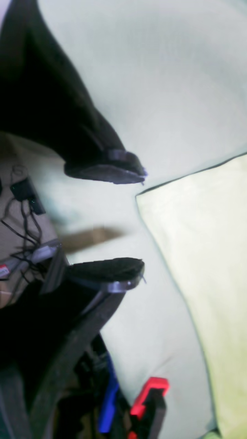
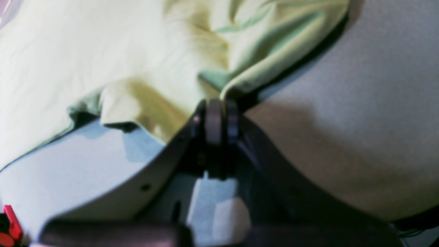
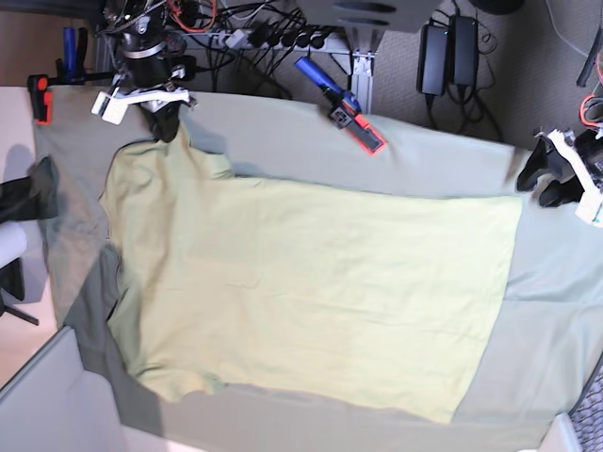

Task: Fold the T-shirt properly
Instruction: 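Pinch the shoulder edges with both grippers and lift slightly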

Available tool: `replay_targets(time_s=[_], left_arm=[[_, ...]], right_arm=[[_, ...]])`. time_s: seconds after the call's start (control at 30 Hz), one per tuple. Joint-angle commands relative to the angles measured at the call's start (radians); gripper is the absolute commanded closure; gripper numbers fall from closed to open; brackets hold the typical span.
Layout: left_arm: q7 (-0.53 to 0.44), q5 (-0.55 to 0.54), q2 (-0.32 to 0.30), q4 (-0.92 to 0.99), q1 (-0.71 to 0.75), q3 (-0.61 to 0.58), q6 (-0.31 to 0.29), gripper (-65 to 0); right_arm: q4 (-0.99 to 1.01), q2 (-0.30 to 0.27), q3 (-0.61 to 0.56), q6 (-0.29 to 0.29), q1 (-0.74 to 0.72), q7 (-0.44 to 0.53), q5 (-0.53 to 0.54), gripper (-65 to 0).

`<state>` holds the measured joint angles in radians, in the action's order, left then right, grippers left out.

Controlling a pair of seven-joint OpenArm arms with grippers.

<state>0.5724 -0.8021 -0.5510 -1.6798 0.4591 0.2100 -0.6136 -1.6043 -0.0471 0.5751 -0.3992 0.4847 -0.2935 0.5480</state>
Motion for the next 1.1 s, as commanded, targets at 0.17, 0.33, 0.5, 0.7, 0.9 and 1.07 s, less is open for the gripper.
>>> replay_targets(time_s=[0.17,0.33,0.5,0.7,0.9,1.07], left_arm=[[-0.042,0.04,-0.016,0.085,-0.106,-0.069,-0.007,-37.8],[-0.045,0.037,-0.014,0.125,-0.153,-0.126,-0.008,-37.8],[-0.06,0.037,-0.002,0.125,-0.192,-0.181,-0.008,-37.8],[-0.062,0.117,0.042,0.126,-0.227,-0.211,0.0,-33.9],[-0.06,0.206,0.063,0.126,-0.226,-0.211,0.064,-18.2],[-0.076,0.252,0.063,0.126,-0.226,-0.212,0.109,-8.7]], right_arm=[[-0.014,-0.007,0.005,0.018,0.003,0.013,-0.002,0.0],[-0.014,-0.007,0.005,0.018,0.003,0.013,-0.001,0.0],[-0.014,-0.007,0.005,0.018,0.004,0.013,-0.002,0.0],[-0.014,-0.007,0.005,0.018,0.004,0.013,-0.001,0.0],[-0.014,-0.007,0.005,0.018,0.004,0.013,-0.001,0.0],[-0.014,-0.008,0.005,0.018,0.003,0.013,0.002,0.0]])
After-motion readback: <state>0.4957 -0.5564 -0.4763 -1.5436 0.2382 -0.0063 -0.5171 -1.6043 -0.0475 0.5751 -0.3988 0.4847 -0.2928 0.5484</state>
